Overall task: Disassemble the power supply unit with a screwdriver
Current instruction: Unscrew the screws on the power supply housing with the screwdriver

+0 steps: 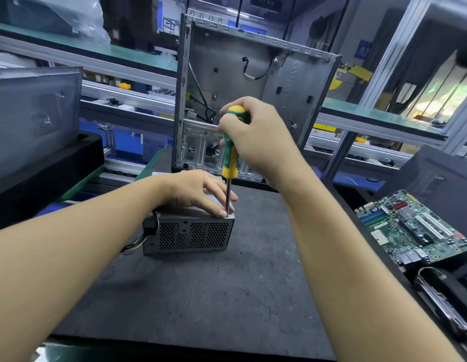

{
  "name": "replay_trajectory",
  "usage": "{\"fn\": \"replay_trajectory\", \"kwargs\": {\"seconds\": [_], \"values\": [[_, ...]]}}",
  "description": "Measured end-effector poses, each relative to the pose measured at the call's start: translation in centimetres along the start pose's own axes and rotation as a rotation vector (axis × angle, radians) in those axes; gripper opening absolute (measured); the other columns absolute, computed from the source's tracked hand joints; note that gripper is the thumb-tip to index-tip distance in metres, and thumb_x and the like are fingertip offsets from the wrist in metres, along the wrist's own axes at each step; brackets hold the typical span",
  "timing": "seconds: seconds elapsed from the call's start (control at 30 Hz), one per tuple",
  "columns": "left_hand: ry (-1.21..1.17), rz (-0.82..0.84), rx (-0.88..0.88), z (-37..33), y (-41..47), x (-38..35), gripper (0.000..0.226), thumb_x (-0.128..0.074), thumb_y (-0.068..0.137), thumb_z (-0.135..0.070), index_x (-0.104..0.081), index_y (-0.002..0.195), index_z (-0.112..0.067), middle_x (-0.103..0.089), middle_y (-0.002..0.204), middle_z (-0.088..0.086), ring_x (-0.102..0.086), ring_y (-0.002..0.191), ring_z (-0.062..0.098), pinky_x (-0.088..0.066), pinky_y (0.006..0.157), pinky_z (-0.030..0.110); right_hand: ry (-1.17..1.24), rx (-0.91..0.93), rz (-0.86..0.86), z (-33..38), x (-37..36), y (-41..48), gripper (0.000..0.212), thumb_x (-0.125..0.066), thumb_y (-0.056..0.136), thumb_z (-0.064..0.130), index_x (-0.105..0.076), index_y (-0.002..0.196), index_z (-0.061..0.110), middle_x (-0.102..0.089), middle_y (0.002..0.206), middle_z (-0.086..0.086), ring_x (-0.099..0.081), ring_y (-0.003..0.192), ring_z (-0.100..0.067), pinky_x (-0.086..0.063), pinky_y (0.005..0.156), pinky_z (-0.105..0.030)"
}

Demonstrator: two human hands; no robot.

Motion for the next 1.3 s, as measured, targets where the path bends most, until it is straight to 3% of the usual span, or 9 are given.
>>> {"fn": "replay_trajectory", "kwargs": {"seconds": [0.23,0.33,0.4,0.5,0.6,0.77,1.0,1.17,1.3], "values": [[0.055,-0.024,-0.001,0.8,0.3,0.3,0.015,-0.085,0.079,-0.032,-0.078,0.075,-0.045,-0.064,0.12,-0.034,-0.043,0.122,-0.019,-0.023,0.101,0.005,0.345,-0.001,0.18,-0.7,-2.3,0.4,0.015,-0.044,0.098,0.021,-0.051,0.096,0.008,-0.053,0.072,-0.007,-0.051,0.063,-0.023,-0.058,0.067,-0.049],[0.07,-0.02,0.001,1.2,0.5,0.3,0.009,-0.085,0.078,-0.034,-0.08,0.078,-0.042,-0.063,0.121,-0.036,-0.039,0.118,-0.026,-0.019,0.086,-0.01,0.229,0.067,0.241,-0.4,-2.2,1.2,0.028,-0.051,0.102,0.034,-0.056,0.094,0.007,-0.06,0.074,-0.011,-0.06,0.068,-0.025,-0.06,0.077,-0.053],[0.081,-0.021,0.009,1.5,0.7,0.4,0.01,-0.085,0.078,-0.035,-0.081,0.087,-0.035,-0.061,0.123,-0.036,-0.037,0.118,-0.028,-0.018,0.083,-0.013,0.072,0.136,0.254,-0.1,-1.8,1.7,0.029,-0.056,0.099,0.039,-0.064,0.095,0.011,-0.065,0.083,-0.011,-0.061,0.075,-0.015,-0.059,0.078,-0.038],[0.104,-0.007,0.037,1.8,0.7,0.3,0.028,-0.085,0.076,-0.039,-0.08,0.103,-0.03,-0.056,0.115,-0.048,-0.035,0.111,-0.035,-0.018,0.088,-0.006,0.09,0.201,0.301,0.2,-1.4,2.0,0.021,-0.064,0.095,0.035,-0.073,0.104,0.019,-0.072,0.092,-0.006,-0.065,0.082,-0.011,-0.055,0.079,-0.025],[0.111,-0.02,0.062,2.0,0.6,0.3,0.037,-0.085,0.074,-0.043,-0.077,0.109,-0.031,-0.049,0.106,-0.059,-0.035,0.109,-0.037,-0.019,0.089,-0.002,0.276,0.116,0.321,-0.5,-2.1,2.4,0.028,-0.063,0.096,0.019,-0.065,0.123,0.011,-0.072,0.091,-0.008,-0.068,0.085,-0.015,-0.059,0.086,-0.034],[0.017,-0.024,-0.003,1.0,0.5,0.3,0.013,-0.085,0.076,-0.034,-0.079,0.081,-0.044,-0.065,0.122,-0.03,-0.043,0.123,-0.017,-0.025,0.094,-0.001,0.421,-0.001,0.291,-1.9,-1.8,3.4,0.02,-0.043,0.1,0.004,-0.063,0.102,0.003,-0.074,0.091,-0.019,-0.072,0.082,-0.031,-0.061,0.077,-0.04],[0.008,0.011,-0.02,0.3,0.3,-0.1,0.01,-0.079,0.07,-0.049,-0.075,0.077,-0.055,-0.064,0.121,-0.033,-0.039,0.123,-0.02,-0.024,0.106,0.017,0.183,0.151,0.256,-2.8,1.6,3.3,0.018,-0.066,0.095,0.027,-0.071,0.105,0.013,-0.065,0.089,-0.009,-0.067,0.079,-0.011,-0.059,0.068,-0.032],[0.025,0.061,0.013,0.0,0.3,0.4,0.017,-0.081,0.081,-0.026,-0.08,0.085,-0.042,-0.066,0.122,-0.029,-0.048,0.12,-0.015,-0.029,0.105,0.018,0.213,0.196,0.359,-1.9,2.3,2.3,0.016,-0.064,0.096,0.017,-0.073,0.109,0.015,-0.065,0.088,0.0,-0.065,0.083,-0.012,-0.061,0.081,-0.04],[-0.079,-0.155,0.082,0.3,0.9,2.2,0.028,-0.072,0.085,-0.005,-0.081,0.092,-0.03,-0.075,0.107,-0.018,-0.064,0.109,-0.006,-0.044,0.106,0.023,0.133,0.18,0.275,-1.9,2.4,2.5,0.022,-0.055,0.096,0.011,-0.074,0.106,0.018,-0.061,0.08,0.002,-0.06,0.074,-0.01,-0.06,0.081,-0.044]]}}
Point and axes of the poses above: each hand's wrist, its own y-axis towards the middle knuckle, its own x-axis out of the back of the hand, z = x × y, the point moved 7 cm from there along y, towards the middle knuckle
